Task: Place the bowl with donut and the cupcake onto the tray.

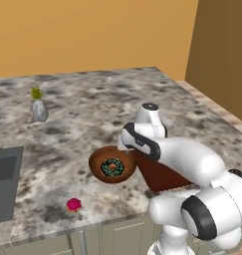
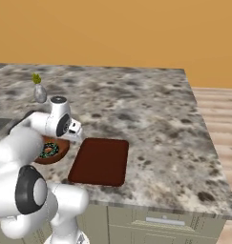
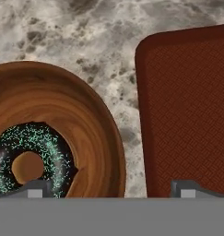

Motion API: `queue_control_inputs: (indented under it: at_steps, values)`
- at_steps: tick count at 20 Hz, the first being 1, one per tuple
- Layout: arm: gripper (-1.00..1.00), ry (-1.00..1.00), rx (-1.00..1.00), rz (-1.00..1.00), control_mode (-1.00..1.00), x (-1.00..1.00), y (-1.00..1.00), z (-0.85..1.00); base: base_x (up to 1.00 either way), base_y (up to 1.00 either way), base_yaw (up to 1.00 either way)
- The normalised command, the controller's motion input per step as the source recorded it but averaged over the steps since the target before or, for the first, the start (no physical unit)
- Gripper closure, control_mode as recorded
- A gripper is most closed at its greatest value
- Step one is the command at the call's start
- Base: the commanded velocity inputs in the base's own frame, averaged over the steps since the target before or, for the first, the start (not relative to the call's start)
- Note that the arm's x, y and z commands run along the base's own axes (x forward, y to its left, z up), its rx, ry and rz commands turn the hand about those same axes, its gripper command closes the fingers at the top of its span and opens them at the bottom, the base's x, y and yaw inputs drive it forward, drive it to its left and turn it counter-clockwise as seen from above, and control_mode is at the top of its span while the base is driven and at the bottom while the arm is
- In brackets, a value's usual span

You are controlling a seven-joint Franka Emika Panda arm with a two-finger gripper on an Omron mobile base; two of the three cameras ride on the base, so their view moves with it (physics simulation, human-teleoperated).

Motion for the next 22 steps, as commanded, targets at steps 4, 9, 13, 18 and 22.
queue_control_inputs:
  at_steps: [4, 9, 13, 18, 22]
  values:
    - [-1.0, 0.04, 0.0, 0.0, -1.0, 0.2, 0.0, -0.52, 0.0, 0.0, 0.0]
    - [-1.0, 0.01, 0.0, 0.0, -1.0, 0.03, 0.0, -0.51, 0.0, 0.0, 0.0]
    - [-1.0, 0.0, 0.0, 0.0, -1.0, 0.0, 0.0, -0.37, 0.0, 0.0, 0.0]
    - [-1.0, 0.0, 0.0, 0.0, -1.0, 0.0, 0.0, -0.18, 0.0, 0.0, 0.0]
    - [1.0, 0.0, 0.0, 0.0, -1.0, 0.0, 0.0, 0.0, 0.0, 0.0, 0.0]
